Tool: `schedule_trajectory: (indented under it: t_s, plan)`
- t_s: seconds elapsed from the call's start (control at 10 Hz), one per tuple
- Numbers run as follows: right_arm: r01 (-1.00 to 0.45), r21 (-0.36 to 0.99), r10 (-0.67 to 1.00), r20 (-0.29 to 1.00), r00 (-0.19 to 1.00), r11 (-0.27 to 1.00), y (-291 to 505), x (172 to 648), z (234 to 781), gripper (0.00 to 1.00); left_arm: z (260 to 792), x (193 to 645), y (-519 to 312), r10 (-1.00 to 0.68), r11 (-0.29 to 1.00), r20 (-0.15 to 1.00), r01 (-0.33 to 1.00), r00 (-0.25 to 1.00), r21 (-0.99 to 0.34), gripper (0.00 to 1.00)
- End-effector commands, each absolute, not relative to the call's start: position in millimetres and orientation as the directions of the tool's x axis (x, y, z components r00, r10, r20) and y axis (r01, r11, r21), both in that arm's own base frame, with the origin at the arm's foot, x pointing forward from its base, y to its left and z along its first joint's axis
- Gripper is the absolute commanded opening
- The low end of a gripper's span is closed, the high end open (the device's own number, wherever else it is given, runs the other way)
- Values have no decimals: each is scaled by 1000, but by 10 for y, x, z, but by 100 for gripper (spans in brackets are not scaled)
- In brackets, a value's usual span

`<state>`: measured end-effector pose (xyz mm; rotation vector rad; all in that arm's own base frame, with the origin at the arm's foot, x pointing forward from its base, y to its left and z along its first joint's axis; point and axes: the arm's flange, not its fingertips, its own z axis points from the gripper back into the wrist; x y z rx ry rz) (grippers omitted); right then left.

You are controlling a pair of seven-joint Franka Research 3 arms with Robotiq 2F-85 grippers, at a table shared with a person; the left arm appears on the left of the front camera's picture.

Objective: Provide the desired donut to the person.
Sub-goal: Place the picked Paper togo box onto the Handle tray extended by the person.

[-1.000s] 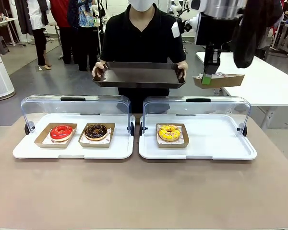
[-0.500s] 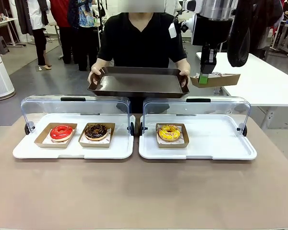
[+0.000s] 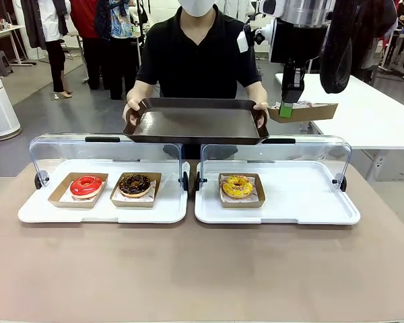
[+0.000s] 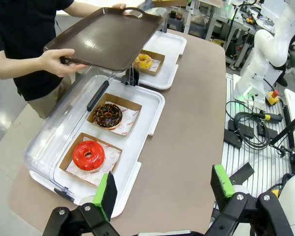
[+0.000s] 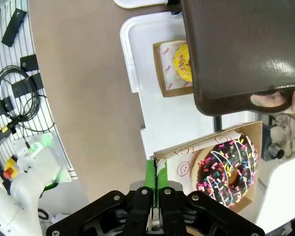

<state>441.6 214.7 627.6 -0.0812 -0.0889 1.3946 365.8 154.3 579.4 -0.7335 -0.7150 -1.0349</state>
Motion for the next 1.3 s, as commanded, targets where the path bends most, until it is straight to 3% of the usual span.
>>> schedule_trajectory:
  t_s: [0.0, 0.8, 1.2]
  plan:
    - [-977, -105, 983, 14, 184, 185, 2128, 4382, 6249, 0, 5806, 3652, 1535, -484, 326, 808, 926, 336, -190, 100]
    - [-979, -110, 985, 14, 173, 174, 2147, 4416, 6275, 1, 5806, 3652, 1535, -484, 326, 808, 926, 336, -190, 100]
    - [-969, -163, 980, 93, 174, 188, 2750, 4656, 6575, 1, 5806, 3652, 1535, -484, 326, 808, 926, 336, -190, 100]
